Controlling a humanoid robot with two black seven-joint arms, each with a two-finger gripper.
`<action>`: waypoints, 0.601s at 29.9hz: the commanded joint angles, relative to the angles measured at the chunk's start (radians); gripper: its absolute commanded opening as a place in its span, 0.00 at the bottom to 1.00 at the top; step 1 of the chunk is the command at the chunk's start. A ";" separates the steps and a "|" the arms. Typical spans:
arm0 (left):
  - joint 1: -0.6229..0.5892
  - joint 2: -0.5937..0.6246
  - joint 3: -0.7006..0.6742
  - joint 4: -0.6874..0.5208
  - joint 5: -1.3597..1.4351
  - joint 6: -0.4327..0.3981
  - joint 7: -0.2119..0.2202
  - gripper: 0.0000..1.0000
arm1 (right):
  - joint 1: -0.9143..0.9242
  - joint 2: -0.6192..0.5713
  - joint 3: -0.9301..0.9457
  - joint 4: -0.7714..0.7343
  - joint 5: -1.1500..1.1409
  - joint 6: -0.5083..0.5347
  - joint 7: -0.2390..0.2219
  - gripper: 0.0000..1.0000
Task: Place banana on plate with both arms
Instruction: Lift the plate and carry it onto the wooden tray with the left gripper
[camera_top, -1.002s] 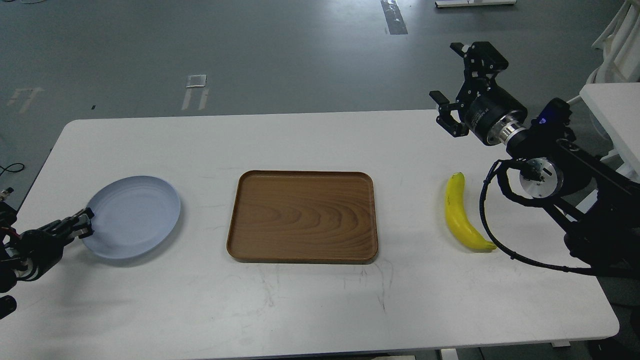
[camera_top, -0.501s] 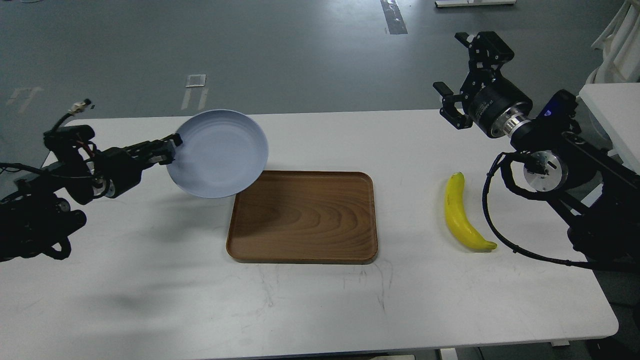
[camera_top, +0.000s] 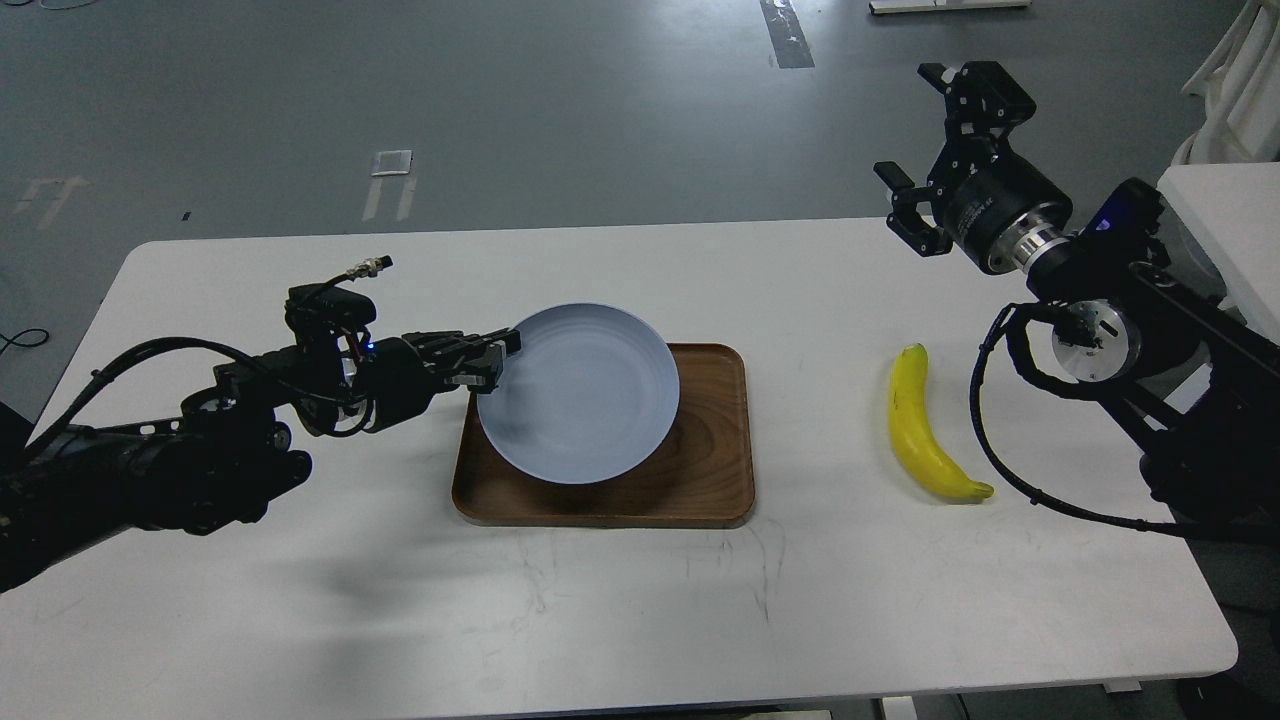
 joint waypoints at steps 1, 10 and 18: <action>0.004 -0.025 0.015 0.027 0.000 0.000 0.000 0.00 | 0.000 0.001 0.000 0.000 0.000 0.000 0.000 1.00; 0.009 -0.063 0.032 0.053 -0.002 0.000 0.000 0.00 | 0.000 -0.003 0.003 0.000 0.000 0.000 0.000 1.00; 0.011 -0.134 0.032 0.128 -0.008 -0.001 0.000 0.00 | 0.000 -0.012 0.008 0.000 0.000 0.000 0.000 1.00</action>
